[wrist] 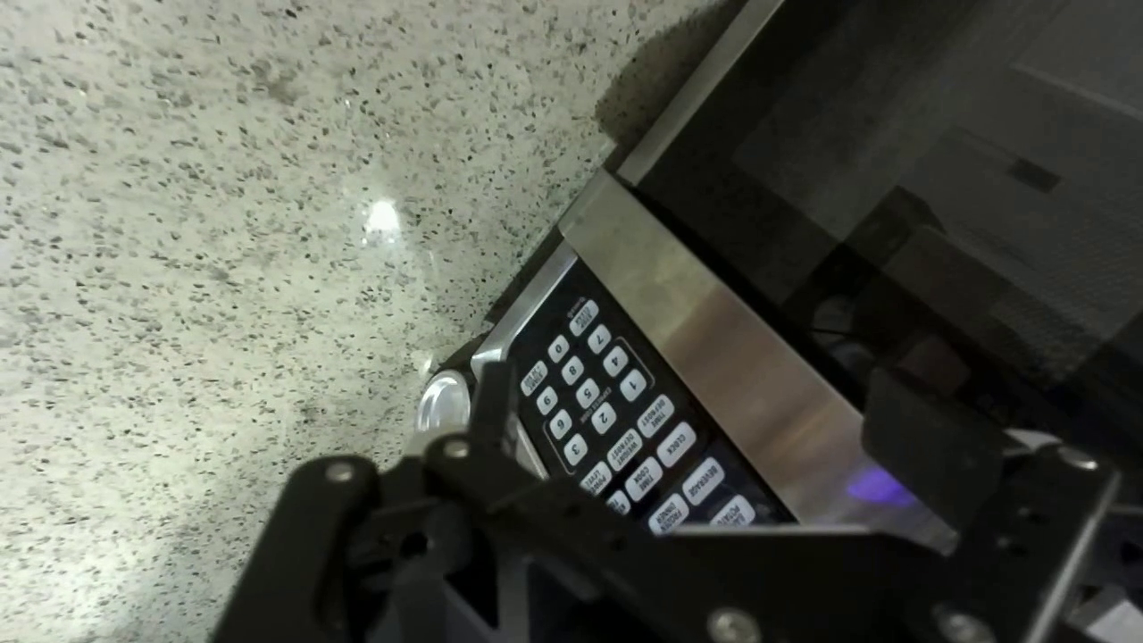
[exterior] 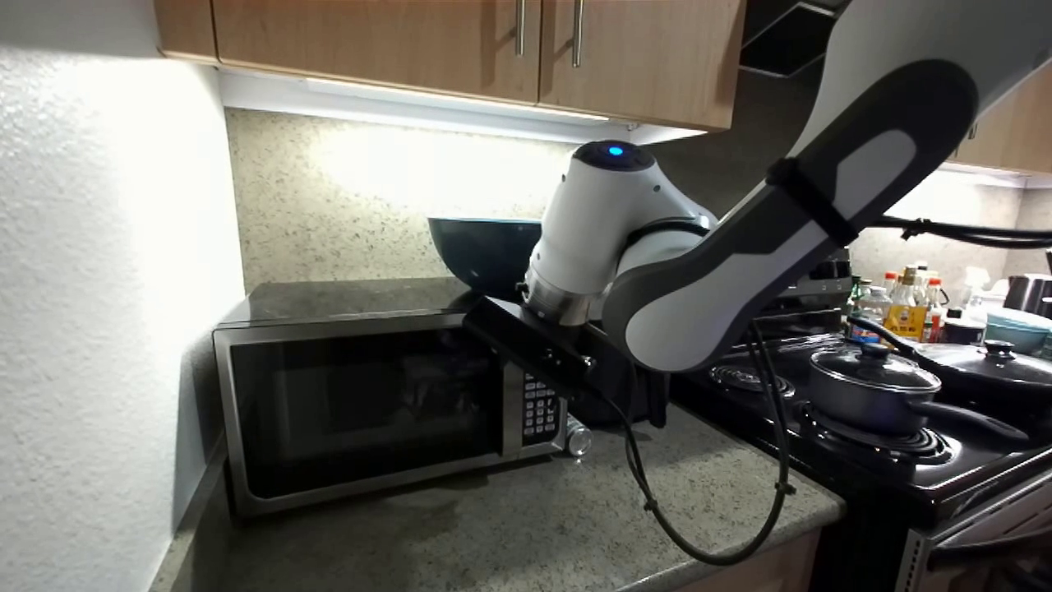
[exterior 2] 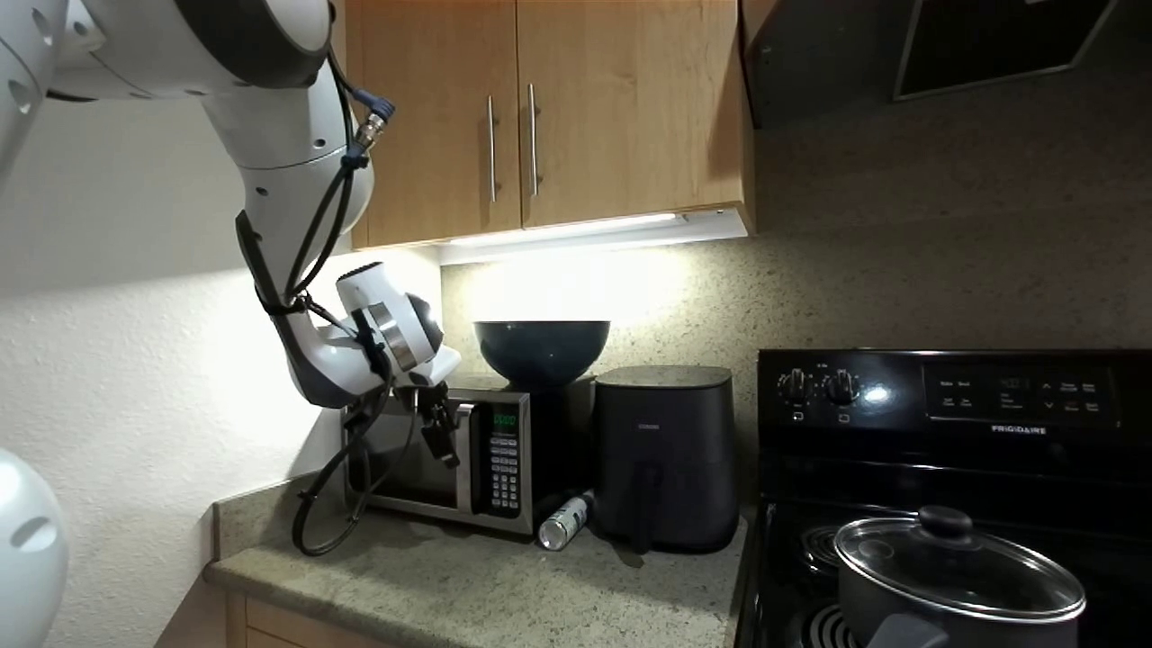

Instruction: Remove the bowl from the microwave and put it on top of the microwave

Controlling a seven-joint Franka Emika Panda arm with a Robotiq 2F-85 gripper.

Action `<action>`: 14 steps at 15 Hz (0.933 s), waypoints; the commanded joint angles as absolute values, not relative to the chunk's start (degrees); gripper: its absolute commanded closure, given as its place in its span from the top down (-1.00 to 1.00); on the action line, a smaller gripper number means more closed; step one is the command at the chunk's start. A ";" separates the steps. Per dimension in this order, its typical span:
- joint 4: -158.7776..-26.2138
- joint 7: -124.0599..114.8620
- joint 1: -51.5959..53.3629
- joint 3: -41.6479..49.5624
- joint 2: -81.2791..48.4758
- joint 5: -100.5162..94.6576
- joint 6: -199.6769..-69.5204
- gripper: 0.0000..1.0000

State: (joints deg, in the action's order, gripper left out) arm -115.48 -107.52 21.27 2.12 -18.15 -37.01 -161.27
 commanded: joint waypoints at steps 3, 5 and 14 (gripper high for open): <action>-115.48 -107.52 21.27 2.12 -18.15 -37.01 -161.27 1.00; -117.47 -103.24 20.09 0.36 -16.65 -34.99 -159.89 1.00; -127.33 -70.17 13.91 -9.49 -5.08 -6.32 -146.44 1.00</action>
